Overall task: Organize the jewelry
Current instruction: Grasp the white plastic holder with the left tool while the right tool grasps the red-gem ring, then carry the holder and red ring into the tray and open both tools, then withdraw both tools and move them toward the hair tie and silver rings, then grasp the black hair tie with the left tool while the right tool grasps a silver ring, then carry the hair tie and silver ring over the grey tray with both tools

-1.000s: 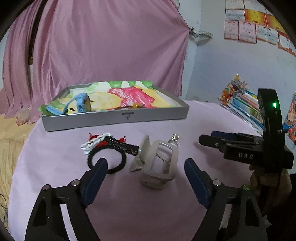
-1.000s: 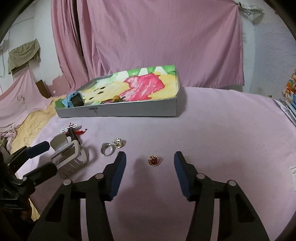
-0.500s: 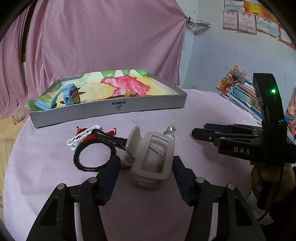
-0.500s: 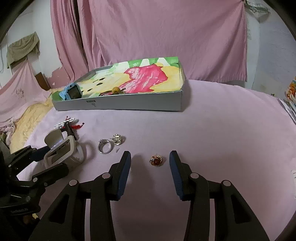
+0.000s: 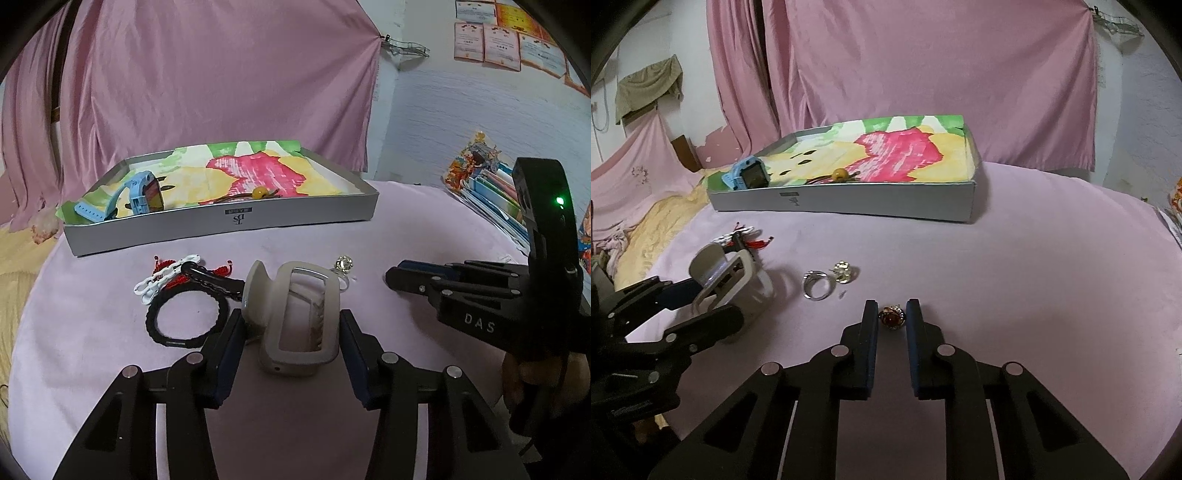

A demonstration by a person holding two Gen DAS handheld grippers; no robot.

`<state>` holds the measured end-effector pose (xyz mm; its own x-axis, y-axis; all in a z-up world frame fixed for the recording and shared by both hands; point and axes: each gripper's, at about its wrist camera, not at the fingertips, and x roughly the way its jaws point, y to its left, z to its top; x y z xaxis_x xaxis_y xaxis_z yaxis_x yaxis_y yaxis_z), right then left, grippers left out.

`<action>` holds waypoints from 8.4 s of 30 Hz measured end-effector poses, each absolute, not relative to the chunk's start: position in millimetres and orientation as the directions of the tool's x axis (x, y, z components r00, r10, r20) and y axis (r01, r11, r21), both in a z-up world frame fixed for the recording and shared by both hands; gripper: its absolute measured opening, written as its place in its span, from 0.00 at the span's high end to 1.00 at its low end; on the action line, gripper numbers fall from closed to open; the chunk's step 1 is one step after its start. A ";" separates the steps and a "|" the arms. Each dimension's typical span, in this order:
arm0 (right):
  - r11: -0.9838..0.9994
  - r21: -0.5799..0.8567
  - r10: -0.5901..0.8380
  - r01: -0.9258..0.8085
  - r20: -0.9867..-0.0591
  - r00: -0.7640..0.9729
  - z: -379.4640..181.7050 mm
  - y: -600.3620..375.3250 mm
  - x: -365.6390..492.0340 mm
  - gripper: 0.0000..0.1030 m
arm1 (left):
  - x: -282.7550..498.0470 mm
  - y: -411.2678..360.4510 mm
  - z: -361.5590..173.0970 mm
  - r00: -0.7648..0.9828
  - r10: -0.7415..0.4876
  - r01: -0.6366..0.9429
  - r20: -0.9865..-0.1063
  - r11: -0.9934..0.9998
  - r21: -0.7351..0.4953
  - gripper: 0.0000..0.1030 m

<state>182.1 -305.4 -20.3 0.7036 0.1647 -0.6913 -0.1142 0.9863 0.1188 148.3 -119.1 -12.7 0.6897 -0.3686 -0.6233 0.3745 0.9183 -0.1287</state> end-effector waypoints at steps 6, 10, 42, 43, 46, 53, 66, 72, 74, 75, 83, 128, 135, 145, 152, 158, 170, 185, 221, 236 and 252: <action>0.978 0.158 0.207 -0.135 -0.667 0.715 -19.3 -303.7 177.6 0.87 | 148.5 -111.3 -12.7 0.694 -0.381 0.353 -0.611 0.920 -0.172 0.55; 0.975 0.172 0.221 -0.143 -0.649 0.728 -15.5 -303.1 174.9 0.87 | 149.0 -103.8 -9.6 0.708 -0.392 0.339 -0.588 0.919 -0.204 0.55; 0.966 0.175 0.259 -0.191 -0.623 0.738 14.3 -290.8 293.3 0.87 | 293.0 -99.3 19.4 0.681 -0.307 0.228 -0.665 0.952 -0.206 0.54; 0.966 0.178 0.258 -0.188 -0.631 0.731 11.5 -291.5 296.4 0.87 | 294.4 -101.0 18.3 0.677 -0.304 0.230 -0.670 0.952 -0.200 0.54; 0.968 0.173 0.249 -0.180 -0.653 0.715 5.9 -292.2 304.7 0.87 | 300.6 -105.0 15.4 0.663 -0.300 0.235 -0.686 0.953 -0.190 0.55; 0.969 0.173 0.248 -0.179 -0.705 0.664 -6.2 -291.6 321.1 0.87 | 309.1 -109.5 7.1 0.636 -0.296 0.240 -0.713 0.954 -0.182 0.55; 0.965 0.196 0.263 -0.175 -0.691 0.673 -4.6 -296.0 316.5 0.85 | 305.9 -106.4 8.6 0.642 -0.307 0.237 -0.703 0.951 -0.199 0.54; 0.963 0.223 0.261 -0.152 -0.632 0.730 6.6 -306.4 297.8 0.80 | 293.1 -101.1 16.8 0.680 -0.315 0.236 -0.663 0.949 -0.209 0.43; 0.964 0.227 0.252 -0.138 -0.613 0.749 9.9 -309.3 291.2 0.62 | 288.3 -98.8 19.8 0.693 -0.313 0.233 -0.649 0.950 -0.209 0.42; 0.965 0.227 0.245 -0.131 -0.600 0.762 12.1 -310.7 286.9 0.52 | 285.5 -97.8 21.4 0.703 -0.306 0.227 -0.643 0.952 -0.204 0.42; 0.974 0.200 0.197 -0.106 -0.516 0.833 25.5 -312.5 251.7 0.33 | 254.9 -84.5 33.3 0.775 -0.266 0.190 -0.573 0.963 -0.190 0.23; 0.993 0.027 0.114 -0.112 -0.396 0.911 20.3 -265.8 131.3 0.12 | 127.6 -23.0 11.8 0.889 -0.186 0.131 -0.419 0.979 -0.156 0.01; 0.990 0.047 0.141 -0.134 -0.467 0.873 12.1 -266.5 140.4 0.12 | 138.8 -25.3 2.4 0.850 -0.180 0.121 -0.494 0.981 -0.150 0.01; 0.988 0.067 0.155 -0.142 -0.551 0.820 4.2 -264.2 154.3 0.19 | 150.2 -27.6 -4.1 0.804 -0.203 0.140 -0.559 0.978 -0.155 0.05; 0.985 0.090 0.172 -0.149 -0.637 0.752 -4.9 -262.7 170.6 0.35 | 161.8 -32.6 -10.6 0.752 -0.226 0.163 -0.620 0.974 -0.158 0.27; 0.981 0.103 0.190 -0.165 -0.691 0.697 -11.1 -259.5 182.4 0.44 | 174.2 -37.8 -15.1 0.707 -0.230 0.173 -0.668 0.973 -0.153 0.42; 0.975 0.120 0.215 -0.189 -0.735 0.644 -14.2 -252.5 199.0 0.66 | 187.5 -56.7 -15.0 0.662 -0.211 0.213 -0.719 0.973 -0.090 0.70; 0.971 0.138 0.233 -0.195 -0.729 0.643 -15.2 -252.7 203.5 0.82 | 192.2 -65.8 -13.4 0.639 -0.206 0.257 -0.741 0.965 -0.046 0.94; 0.945 0.230 0.324 -0.231 -0.583 0.745 14.4 -275.0 206.4 0.83 | 185.1 -56.6 41.5 0.824 -0.260 0.212 -0.503 0.965 -0.152 0.95; 0.966 0.184 0.256 -0.181 -0.594 0.763 22.6 -287.5 274.2 0.83 | 273.4 -68.2 41.7 0.836 -0.200 0.157 -0.510 0.979 -0.127 0.95; 0.973 0.150 0.230 -0.175 -0.686 0.690 2.0 -280.7 316.4 0.83 | 317.6 -78.2 25.9 0.774 -0.132 0.108 -0.620 0.991 -0.076 0.95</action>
<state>316.4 -280.7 2.0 0.6904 0.2300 -0.6859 -0.1755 0.9730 0.1497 317.6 -78.2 25.9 0.7737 -0.1321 -0.6197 0.1083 0.9912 -0.0761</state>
